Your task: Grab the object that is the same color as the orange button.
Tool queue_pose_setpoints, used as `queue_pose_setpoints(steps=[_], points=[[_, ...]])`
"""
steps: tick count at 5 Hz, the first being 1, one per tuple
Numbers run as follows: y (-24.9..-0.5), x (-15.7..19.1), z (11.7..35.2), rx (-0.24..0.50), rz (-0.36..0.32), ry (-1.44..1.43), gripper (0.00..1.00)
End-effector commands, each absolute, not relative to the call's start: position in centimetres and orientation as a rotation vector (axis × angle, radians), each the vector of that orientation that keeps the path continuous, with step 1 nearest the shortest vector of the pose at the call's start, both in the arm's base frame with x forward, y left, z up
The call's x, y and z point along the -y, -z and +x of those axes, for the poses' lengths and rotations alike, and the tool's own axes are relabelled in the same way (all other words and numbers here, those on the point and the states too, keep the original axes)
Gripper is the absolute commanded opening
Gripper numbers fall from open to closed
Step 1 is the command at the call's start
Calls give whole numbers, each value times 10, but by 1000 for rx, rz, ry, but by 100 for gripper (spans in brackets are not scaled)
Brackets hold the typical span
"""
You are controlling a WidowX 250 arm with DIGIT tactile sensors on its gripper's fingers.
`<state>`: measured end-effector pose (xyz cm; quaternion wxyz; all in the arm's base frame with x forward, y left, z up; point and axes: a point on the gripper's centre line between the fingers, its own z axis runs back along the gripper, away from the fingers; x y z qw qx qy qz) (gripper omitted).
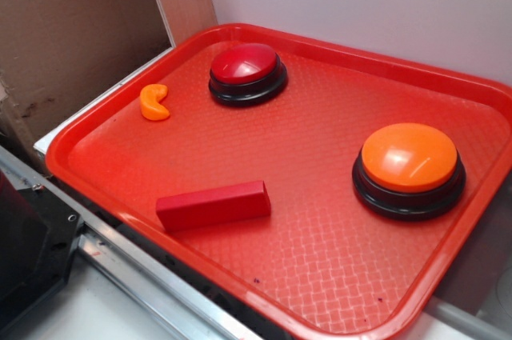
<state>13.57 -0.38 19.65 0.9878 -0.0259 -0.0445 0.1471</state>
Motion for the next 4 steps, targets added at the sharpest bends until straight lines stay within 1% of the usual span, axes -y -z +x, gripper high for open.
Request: queue_pose_setpoints(steps=[1, 2, 3, 4], points=[[-156, -32, 151, 195, -85, -775, 100], [-121, -54, 176, 227, -42, -982, 100], [-98, -68, 190, 243, -26, -1097, 100], [-77, -72, 200, 221, -45, -1135, 100]])
